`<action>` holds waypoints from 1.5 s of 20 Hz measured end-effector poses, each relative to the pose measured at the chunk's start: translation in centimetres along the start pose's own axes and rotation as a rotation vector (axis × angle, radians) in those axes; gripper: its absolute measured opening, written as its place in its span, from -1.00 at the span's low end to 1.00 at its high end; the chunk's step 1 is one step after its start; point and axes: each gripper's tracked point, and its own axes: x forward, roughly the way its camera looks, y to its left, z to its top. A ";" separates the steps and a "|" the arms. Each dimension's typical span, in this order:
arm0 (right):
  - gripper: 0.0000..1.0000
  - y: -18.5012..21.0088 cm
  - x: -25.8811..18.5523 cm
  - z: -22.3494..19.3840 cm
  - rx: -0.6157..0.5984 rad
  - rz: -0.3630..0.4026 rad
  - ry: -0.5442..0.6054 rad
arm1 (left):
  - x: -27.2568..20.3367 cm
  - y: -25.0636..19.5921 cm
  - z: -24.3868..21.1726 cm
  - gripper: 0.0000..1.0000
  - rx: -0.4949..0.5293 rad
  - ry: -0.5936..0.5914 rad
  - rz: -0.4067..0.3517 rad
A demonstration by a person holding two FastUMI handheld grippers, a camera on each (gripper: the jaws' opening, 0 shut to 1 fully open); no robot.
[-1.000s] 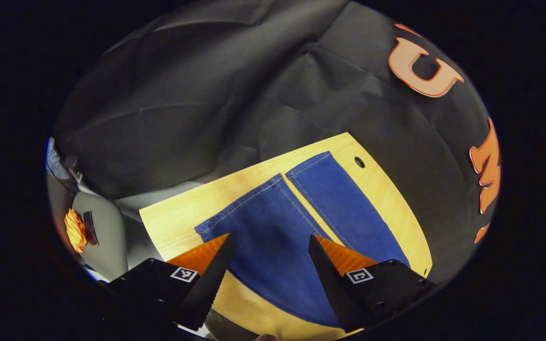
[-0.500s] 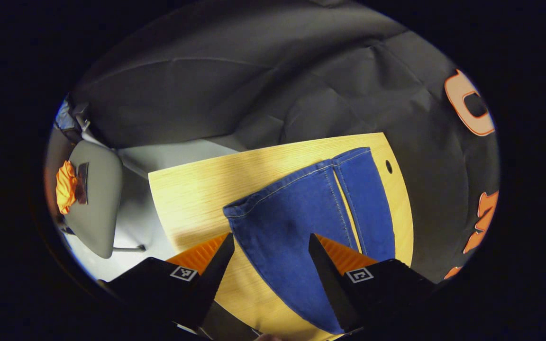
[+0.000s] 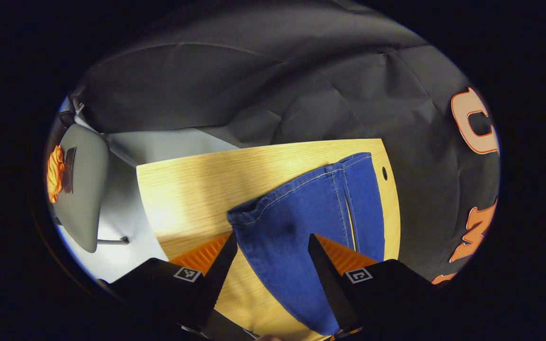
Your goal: Grasp the waist and the cuffs of the jeans and fold them to make the two legs overlap; first hold the waist and fold one-third of the jeans toward the cuffs, then hold the cuffs and fold the remaining one-third in the same direction to finish folding.
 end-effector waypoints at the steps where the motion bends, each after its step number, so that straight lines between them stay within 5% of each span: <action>1: 0.96 -0.2 0.2 0.0 0.006 0.002 0.007 | 0.1 -0.3 0.2 0.89 0.010 -0.004 -0.007; 8: 0.96 -3.6 1.6 -1.0 0.080 -0.021 0.045 | 0.7 -1.1 0.7 0.87 0.018 -0.012 -0.055; 16: 0.82 -0.9 3.9 0.3 0.254 0.157 0.034 | 1.6 -2.2 1.4 0.78 0.031 -0.010 -0.107; 21: 0.38 -1.3 4.6 -0.1 0.207 0.102 0.064 | 2.7 -4.0 1.9 0.70 0.094 -0.003 -0.130; 25: -0.28 -1.7 5.1 -0.2 0.255 0.060 0.083 | 5.1 -4.5 1.8 0.10 0.095 0.015 -0.124; 27: -0.29 -2.0 4.4 -1.8 0.250 0.014 0.081 | 5.7 -3.9 1.9 -0.47 0.084 0.022 -0.107; 28: -0.46 -1.9 5.5 -0.2 0.272 -0.002 0.059 | 5.6 -4.1 2.0 -0.90 0.080 0.014 -0.119; 30: -0.63 -1.9 5.5 -0.5 0.239 -0.001 0.060 | 5.0 -4.2 2.4 -0.92 0.070 -0.007 -0.118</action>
